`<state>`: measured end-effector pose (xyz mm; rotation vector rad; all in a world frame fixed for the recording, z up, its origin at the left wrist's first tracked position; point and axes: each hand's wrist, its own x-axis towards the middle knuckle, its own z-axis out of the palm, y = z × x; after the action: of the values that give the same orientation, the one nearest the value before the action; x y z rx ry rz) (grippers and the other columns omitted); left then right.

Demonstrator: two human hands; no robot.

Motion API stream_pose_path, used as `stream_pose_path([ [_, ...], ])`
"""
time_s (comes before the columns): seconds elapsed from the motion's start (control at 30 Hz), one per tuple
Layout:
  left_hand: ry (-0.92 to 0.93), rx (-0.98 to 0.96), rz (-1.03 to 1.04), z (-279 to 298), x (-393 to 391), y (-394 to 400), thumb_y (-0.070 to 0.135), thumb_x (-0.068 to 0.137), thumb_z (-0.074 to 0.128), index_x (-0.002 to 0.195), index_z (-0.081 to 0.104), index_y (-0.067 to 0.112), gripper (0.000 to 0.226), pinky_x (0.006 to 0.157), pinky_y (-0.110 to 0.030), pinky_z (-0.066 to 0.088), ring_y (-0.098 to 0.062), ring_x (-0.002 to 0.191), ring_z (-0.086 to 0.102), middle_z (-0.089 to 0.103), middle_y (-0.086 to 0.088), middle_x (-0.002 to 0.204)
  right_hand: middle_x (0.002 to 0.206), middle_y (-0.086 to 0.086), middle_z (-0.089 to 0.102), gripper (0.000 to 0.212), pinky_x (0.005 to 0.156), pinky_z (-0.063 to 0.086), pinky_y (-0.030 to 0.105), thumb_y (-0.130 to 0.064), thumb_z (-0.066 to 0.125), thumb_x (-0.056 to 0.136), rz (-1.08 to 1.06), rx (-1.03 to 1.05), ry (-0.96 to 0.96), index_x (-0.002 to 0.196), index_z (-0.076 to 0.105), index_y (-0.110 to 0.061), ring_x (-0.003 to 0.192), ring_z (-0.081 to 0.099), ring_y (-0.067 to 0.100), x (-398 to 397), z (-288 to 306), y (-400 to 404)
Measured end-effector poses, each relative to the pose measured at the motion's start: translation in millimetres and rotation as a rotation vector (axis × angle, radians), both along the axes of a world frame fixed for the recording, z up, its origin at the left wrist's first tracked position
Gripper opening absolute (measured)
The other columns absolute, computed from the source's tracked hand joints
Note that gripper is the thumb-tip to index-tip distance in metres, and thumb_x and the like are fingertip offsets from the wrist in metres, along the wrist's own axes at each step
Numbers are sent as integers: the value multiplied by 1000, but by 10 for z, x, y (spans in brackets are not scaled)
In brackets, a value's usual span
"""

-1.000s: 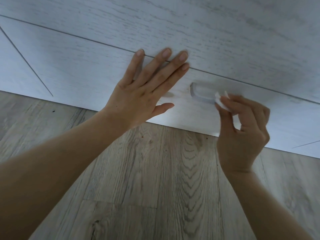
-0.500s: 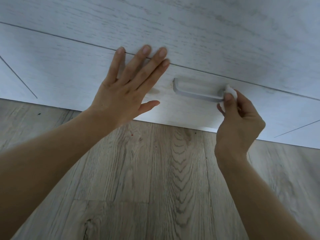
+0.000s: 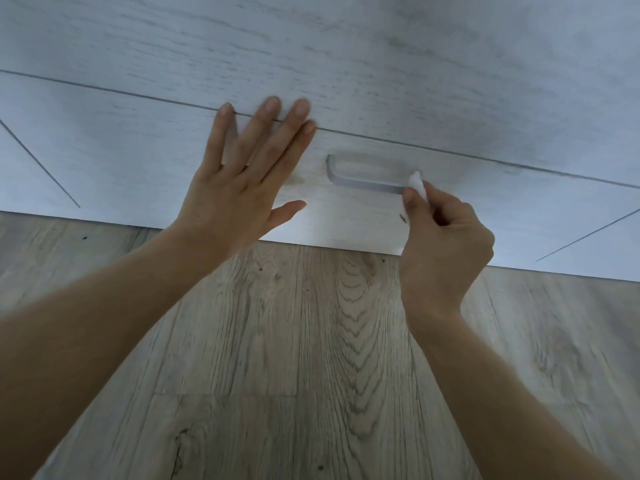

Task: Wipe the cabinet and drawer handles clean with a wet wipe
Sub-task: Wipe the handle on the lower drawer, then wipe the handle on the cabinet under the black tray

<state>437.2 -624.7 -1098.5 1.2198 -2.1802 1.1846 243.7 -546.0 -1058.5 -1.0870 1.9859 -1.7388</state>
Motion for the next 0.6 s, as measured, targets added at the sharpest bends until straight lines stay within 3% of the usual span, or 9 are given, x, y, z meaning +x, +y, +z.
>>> stream_pose_path([
  [0.1,-20,19,39,47,-3,69,55,96,42,152,13,6,80,112,-55,23,-29,143,16,10,-10,156,77,-10,62,17,67,42,3,-18,70,84,153,16,171,101,74,-17,68,57,2,133,-10,49],
  [0.23,-20,142,52,181,38,200,53,94,44,153,15,8,79,115,-54,16,-25,145,13,13,-7,159,74,-9,60,13,64,37,2,-22,69,85,232,76,159,97,74,-17,67,52,-4,172,43,-2],
  [0.37,-47,369,31,538,187,432,49,92,47,149,28,7,73,114,-52,24,-28,142,26,23,-9,156,80,-3,62,16,64,35,-2,-19,67,87,318,215,209,101,72,-15,68,53,-10,47,317,-5],
  [0.43,-34,504,82,857,251,590,48,90,48,148,32,9,71,113,-52,26,-29,139,34,31,-10,153,89,1,66,17,65,36,-2,-20,65,88,361,309,247,103,71,-15,72,56,-3,26,606,-13],
  [0.5,-30,686,180,1260,300,740,52,93,41,151,14,13,75,116,-48,15,-27,142,26,24,-8,155,97,4,68,18,74,43,10,-21,64,89,422,401,285,104,71,-15,81,60,9,39,1002,-16],
  [0.57,-60,828,287,1681,361,846,58,96,20,144,-21,17,75,116,-43,-5,-23,147,4,-3,-4,159,99,6,68,16,80,49,30,-20,62,89,520,478,347,101,71,-14,89,62,20,96,1478,7],
  [0.6,-70,874,322,1904,388,894,59,95,12,138,-30,19,73,115,-42,-11,-21,147,-3,-11,-3,158,98,6,67,16,81,49,33,-19,61,89,578,515,395,100,71,-14,90,62,21,139,1742,26],
])
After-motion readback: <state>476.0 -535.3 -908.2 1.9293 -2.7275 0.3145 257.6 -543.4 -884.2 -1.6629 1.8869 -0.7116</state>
